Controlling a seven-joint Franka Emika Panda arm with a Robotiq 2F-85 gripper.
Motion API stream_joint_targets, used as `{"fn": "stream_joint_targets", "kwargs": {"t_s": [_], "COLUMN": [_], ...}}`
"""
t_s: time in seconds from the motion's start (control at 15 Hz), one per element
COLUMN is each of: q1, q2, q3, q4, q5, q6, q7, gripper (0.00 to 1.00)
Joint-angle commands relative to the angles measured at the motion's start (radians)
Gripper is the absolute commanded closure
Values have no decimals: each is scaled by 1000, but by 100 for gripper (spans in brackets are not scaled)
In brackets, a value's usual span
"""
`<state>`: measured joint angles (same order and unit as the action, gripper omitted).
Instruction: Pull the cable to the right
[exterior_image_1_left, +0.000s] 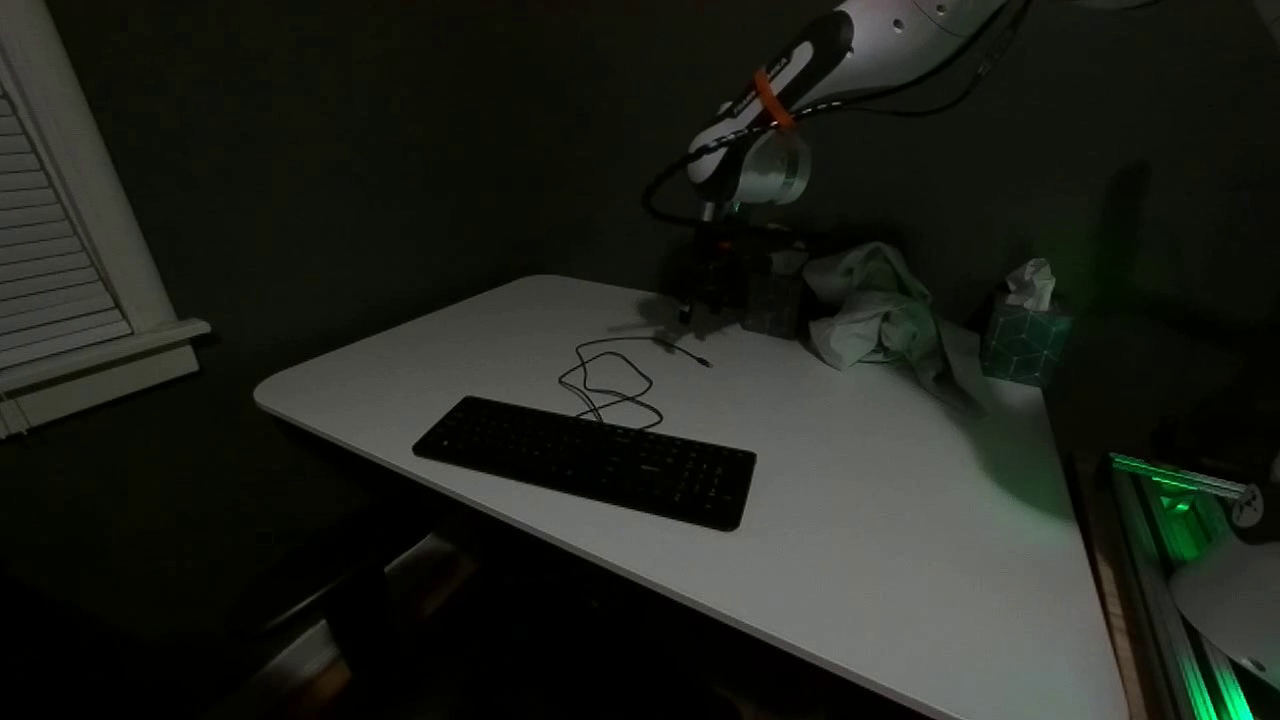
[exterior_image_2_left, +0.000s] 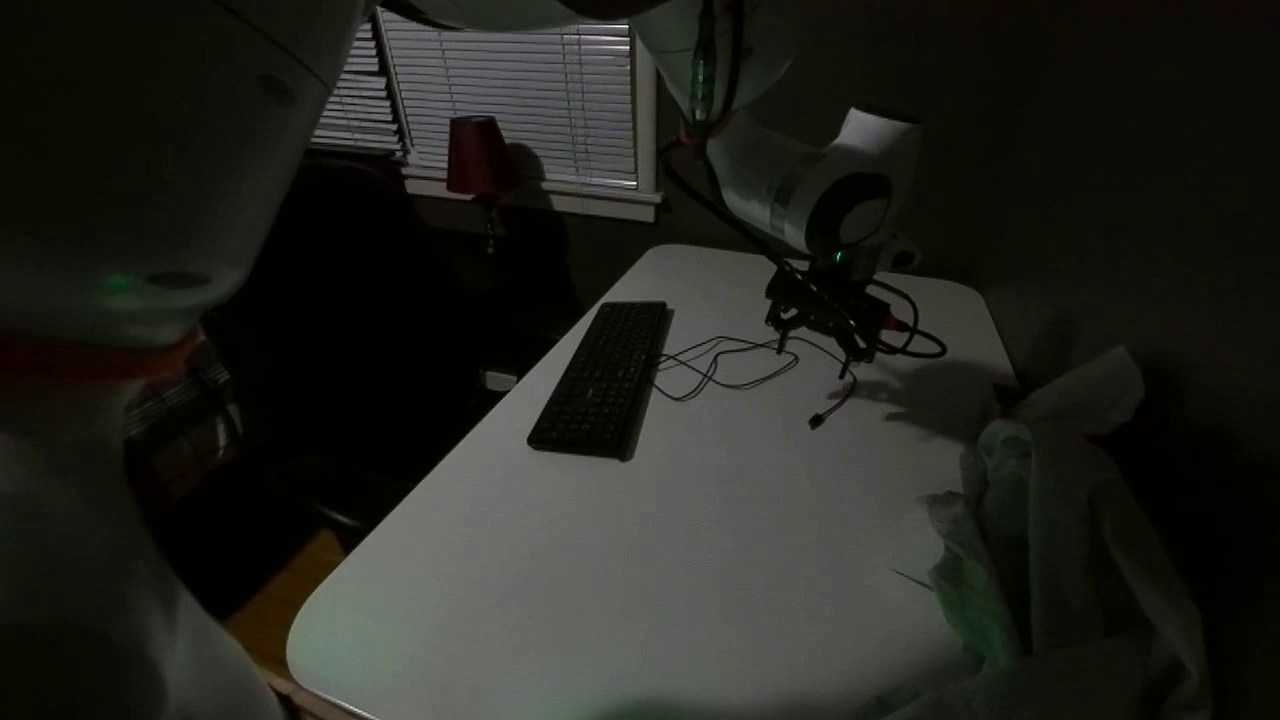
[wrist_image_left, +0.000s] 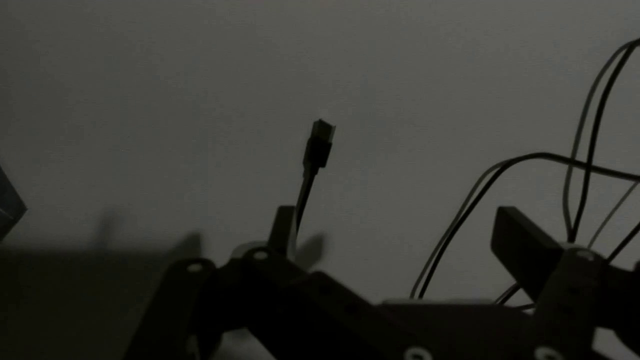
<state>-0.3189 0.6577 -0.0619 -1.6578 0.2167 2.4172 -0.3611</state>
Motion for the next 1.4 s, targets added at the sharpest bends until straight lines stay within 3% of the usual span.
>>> {"fn": "stream_joint_targets", "kwargs": {"t_s": [0.0, 0.33, 0.67, 1.0, 1.07, 1.33], "q1": [20, 36, 25, 14, 13, 22], "q2": [80, 162, 213, 246, 248, 248], "q3": [-6, -27, -43, -37, -35, -44], "q4": [40, 85, 132, 166, 170, 171], "q5": [-45, -90, -109, -102, -100, -101], "q6": [51, 153, 149, 129, 124, 87], "q7": [69, 158, 223, 242, 245, 282], "gripper": [0, 0, 0, 38, 36, 49]}}
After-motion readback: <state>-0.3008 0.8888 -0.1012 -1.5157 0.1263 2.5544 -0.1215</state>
